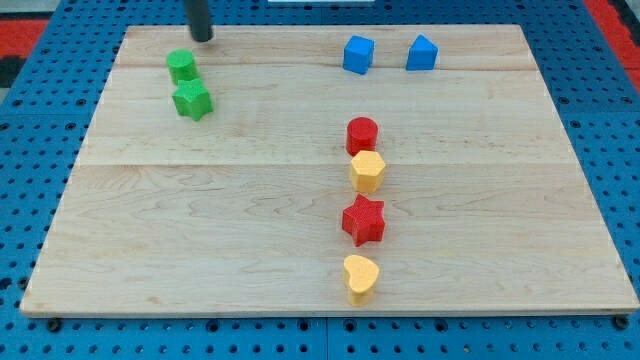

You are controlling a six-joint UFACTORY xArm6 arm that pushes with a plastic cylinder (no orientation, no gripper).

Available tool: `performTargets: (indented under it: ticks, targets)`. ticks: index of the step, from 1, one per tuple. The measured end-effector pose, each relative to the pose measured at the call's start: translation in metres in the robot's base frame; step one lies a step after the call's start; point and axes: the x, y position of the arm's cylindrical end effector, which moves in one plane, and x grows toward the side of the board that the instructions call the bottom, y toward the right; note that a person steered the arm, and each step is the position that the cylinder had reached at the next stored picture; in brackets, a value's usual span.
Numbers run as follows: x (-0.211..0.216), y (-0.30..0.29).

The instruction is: Move the yellow hexagon to the top center

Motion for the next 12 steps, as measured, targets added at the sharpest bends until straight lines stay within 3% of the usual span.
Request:
performTargets:
  ticks: [3,6,7,8,9,10,11,12]
  targets:
    - [0.128,0.031]
    - [0.14,0.224]
    - [0.125,0.285]
    - [0.18,0.342]
    - [0.239,0.346]
    - [0.251,0.291]
    - [0.244,0.219]
    - [0.204,0.169]
